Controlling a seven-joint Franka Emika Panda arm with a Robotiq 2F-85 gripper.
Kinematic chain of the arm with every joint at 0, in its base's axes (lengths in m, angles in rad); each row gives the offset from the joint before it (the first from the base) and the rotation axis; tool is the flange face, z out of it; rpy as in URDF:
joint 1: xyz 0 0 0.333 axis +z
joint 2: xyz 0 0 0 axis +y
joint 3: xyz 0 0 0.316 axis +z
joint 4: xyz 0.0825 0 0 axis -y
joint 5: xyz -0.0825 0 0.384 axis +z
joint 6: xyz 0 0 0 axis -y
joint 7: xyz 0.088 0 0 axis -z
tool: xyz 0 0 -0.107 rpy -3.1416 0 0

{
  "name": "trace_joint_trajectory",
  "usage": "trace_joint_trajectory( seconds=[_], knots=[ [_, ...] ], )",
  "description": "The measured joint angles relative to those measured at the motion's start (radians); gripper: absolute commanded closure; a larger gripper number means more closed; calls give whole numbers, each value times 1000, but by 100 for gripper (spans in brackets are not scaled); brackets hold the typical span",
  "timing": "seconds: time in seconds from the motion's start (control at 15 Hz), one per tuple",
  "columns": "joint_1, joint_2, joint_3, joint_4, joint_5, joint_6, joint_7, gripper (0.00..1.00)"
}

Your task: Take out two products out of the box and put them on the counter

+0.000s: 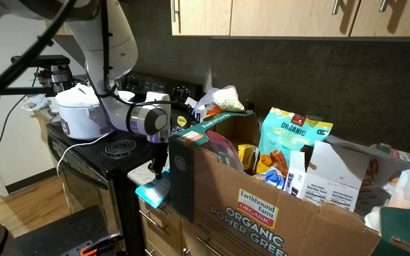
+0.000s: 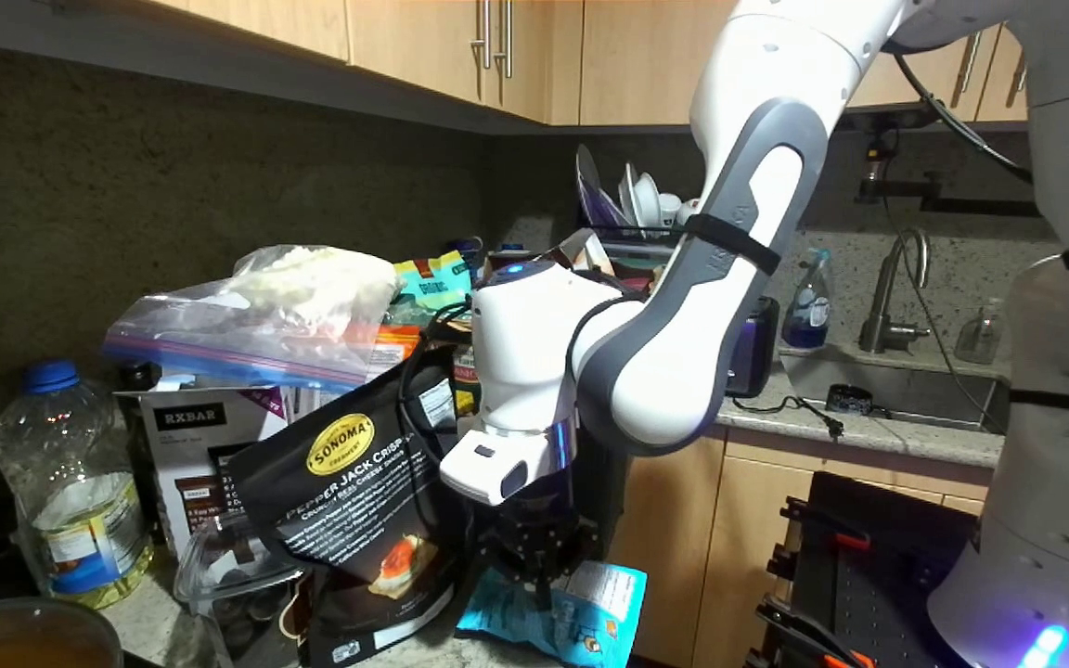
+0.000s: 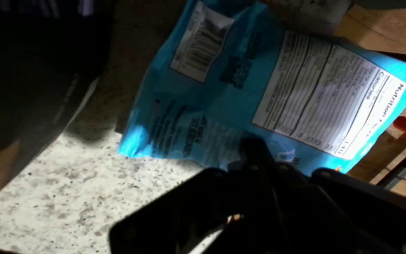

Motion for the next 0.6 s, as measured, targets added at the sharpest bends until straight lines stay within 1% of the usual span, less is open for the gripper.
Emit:
trace_joint_trajectory(
  seconds=[0.47, 0.6],
  knots=[
    [4, 55, 0, 78, -37, -14, 0, 99],
    [6, 64, 1, 94, -40, -15, 0, 98]
  ],
)
